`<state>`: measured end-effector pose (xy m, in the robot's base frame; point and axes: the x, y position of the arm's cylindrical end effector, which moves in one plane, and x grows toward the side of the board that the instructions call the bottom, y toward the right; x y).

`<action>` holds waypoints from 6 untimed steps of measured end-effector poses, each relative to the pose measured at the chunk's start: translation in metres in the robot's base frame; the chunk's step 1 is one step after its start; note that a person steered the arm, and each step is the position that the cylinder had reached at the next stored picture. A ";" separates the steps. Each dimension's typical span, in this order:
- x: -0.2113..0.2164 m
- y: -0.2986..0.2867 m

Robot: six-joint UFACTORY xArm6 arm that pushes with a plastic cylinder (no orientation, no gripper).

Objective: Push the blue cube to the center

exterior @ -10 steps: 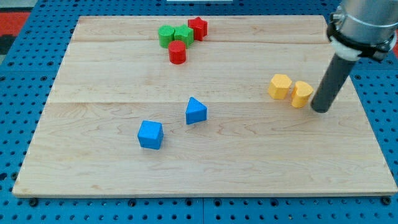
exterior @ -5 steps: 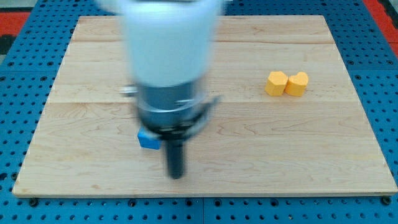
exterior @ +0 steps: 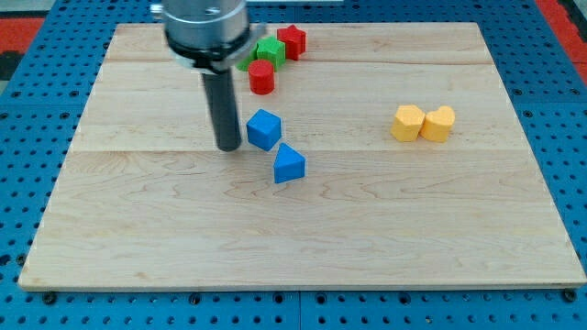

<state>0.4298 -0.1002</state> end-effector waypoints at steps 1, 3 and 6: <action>-0.038 0.023; -0.036 0.076; 0.027 0.045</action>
